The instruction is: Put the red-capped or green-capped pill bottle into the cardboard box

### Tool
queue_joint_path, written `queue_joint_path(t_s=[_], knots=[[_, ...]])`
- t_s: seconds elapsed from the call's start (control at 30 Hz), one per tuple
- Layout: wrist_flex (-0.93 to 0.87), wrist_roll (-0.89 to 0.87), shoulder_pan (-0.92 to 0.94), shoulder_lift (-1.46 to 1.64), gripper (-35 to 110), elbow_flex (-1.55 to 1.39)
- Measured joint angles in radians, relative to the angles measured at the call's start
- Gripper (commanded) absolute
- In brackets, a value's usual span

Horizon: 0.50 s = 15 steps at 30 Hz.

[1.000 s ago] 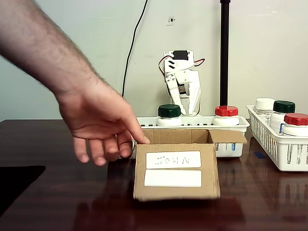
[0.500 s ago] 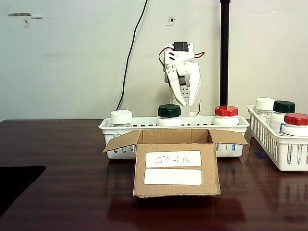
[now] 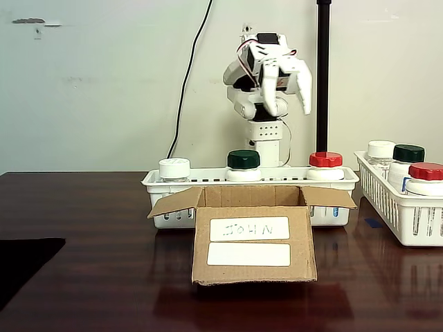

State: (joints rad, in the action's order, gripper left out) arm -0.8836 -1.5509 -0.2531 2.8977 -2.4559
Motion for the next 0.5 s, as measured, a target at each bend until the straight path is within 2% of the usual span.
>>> queue_joint_path(t_s=[0.33,0.5], knots=[[0.247,0.025,-0.087,-0.216,50,0.026],[0.281,-0.009,-0.072,-0.225,50,-0.002]])
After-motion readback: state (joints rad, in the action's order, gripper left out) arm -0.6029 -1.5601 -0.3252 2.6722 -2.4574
